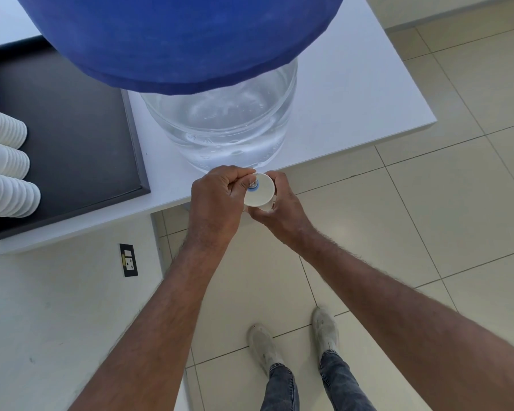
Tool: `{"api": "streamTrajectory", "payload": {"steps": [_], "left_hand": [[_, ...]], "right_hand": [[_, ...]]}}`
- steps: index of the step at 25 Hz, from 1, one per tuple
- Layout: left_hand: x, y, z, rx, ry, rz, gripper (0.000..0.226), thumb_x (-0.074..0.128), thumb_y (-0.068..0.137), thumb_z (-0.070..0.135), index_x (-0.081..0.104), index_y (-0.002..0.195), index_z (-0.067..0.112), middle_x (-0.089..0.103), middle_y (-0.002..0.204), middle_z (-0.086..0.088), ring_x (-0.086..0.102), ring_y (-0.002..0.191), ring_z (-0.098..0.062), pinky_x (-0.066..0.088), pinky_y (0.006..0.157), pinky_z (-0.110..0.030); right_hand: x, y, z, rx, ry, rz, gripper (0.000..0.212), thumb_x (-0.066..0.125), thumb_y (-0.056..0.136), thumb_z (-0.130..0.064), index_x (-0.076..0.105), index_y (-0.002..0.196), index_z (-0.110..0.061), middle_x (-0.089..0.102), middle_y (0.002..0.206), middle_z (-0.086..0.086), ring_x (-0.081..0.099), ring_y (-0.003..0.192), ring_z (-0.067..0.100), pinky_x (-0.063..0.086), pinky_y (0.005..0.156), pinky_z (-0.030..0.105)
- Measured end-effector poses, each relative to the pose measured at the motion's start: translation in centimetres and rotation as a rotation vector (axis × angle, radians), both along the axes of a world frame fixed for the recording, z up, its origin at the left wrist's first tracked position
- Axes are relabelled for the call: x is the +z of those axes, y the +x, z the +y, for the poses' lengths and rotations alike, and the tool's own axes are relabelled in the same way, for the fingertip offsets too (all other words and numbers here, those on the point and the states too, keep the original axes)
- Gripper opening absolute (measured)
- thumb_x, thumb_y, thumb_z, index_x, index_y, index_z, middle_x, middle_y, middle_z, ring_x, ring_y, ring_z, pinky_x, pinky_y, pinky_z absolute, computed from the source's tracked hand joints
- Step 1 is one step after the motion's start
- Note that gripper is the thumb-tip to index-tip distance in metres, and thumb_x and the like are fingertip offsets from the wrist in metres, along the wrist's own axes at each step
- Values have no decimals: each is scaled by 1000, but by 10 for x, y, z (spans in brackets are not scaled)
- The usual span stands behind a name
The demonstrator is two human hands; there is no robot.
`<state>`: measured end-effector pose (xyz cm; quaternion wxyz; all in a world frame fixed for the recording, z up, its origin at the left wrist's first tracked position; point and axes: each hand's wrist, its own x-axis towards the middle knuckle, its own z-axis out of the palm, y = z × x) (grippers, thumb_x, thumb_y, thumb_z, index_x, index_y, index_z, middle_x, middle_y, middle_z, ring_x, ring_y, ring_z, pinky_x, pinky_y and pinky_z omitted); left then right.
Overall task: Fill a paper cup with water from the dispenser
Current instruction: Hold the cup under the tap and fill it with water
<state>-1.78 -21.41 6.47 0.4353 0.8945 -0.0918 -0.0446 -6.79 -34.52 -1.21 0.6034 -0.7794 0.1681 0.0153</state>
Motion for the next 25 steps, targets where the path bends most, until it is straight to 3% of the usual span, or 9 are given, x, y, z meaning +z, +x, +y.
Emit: {"api": "streamTrajectory", "payload": {"steps": [6,12,19,25], "left_hand": [[0,-2,-1,13,-32,14,16,72,93,18,82,106,18,79,104,7,67,94,1,42,82,0],[-3,-3,-1,21,-41,1,17,72,93,18,81,107,18,77,101,11,61,89,17,42,80,0],[-4,-4,-2,28,-39,-13,17,73,94,20,81,108,18,78,102,9,62,90,14,44,84,-2],[0,-7,-2,15,-5,-25,18,72,94,20,81,110,18,79,104,7,67,95,-1,47,86,-5]], "right_hand": [[0,1,-3,8,-7,-5,57,84,83,-16,49,127,-25,64,116,-6,62,104,13,50,83,20],[-4,0,-3,15,-25,-17,59,85,82,-16,50,129,-24,64,118,-6,62,107,17,52,87,27],[-5,-2,-3,22,-26,4,59,85,83,-18,49,129,-26,64,119,-6,62,109,16,52,88,26],[-3,0,-8,34,-29,-7,59,84,82,-17,49,128,-27,64,120,-6,62,110,17,53,91,29]]}}
